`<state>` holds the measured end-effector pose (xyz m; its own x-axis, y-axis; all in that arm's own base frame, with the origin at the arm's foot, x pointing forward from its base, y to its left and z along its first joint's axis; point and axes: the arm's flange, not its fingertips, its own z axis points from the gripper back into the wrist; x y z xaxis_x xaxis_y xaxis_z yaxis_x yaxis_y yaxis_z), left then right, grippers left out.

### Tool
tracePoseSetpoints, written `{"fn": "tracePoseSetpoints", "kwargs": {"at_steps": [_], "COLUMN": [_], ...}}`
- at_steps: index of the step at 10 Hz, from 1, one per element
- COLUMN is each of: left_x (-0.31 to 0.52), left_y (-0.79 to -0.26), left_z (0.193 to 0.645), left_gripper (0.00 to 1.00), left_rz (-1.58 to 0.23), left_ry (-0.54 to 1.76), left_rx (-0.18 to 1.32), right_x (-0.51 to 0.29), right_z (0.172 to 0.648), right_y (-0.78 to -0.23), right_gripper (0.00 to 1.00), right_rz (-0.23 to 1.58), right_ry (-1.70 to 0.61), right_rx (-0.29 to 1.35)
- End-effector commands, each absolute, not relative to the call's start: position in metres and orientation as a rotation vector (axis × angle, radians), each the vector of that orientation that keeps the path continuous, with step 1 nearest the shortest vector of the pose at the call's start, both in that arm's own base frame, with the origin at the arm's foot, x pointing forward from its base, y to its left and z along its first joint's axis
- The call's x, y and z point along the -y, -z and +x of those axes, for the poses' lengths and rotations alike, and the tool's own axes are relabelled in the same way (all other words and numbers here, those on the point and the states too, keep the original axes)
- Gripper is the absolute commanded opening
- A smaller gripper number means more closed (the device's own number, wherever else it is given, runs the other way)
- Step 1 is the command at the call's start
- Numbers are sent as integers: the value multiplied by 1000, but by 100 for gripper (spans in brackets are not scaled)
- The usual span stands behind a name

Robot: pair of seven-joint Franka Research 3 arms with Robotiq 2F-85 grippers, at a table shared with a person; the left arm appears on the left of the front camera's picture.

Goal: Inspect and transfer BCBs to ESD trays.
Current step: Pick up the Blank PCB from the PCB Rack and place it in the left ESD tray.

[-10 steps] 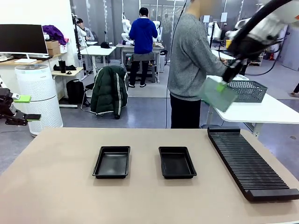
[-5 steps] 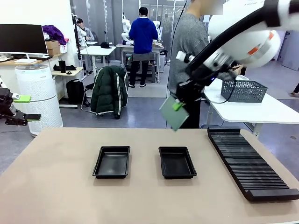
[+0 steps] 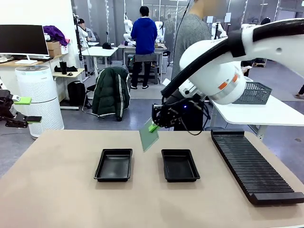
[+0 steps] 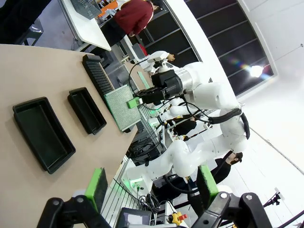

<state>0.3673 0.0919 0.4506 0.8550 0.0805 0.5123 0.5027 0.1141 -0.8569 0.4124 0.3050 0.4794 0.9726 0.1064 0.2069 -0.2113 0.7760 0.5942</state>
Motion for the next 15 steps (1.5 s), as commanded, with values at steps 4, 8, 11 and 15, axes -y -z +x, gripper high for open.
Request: {"fn": "tracePoseSetpoints", "kwargs": {"at_steps": [4, 8, 11, 15], "left_x": [-93, -93, -93, -93], "left_y": [-452, -452, -452, -452], "left_z": [367, 367, 367, 367], "left_gripper": [100, 100, 100, 100], "left_rz": [-1444, -1444, -1444, -1444], "left_ry": [320, 320, 320, 320], "left_rx": [498, 498, 498, 498], "right_x": [-356, -374, -393, -408], "right_z": [409, 423, 439, 464], "right_y": [-430, -375, -351, -324], "right_gripper": [2, 2, 2, 2], "right_rz": [740, 799, 824, 828], "right_ry": [-27, 26, -36, -30], "right_rx": [177, 142, 124, 114]}}
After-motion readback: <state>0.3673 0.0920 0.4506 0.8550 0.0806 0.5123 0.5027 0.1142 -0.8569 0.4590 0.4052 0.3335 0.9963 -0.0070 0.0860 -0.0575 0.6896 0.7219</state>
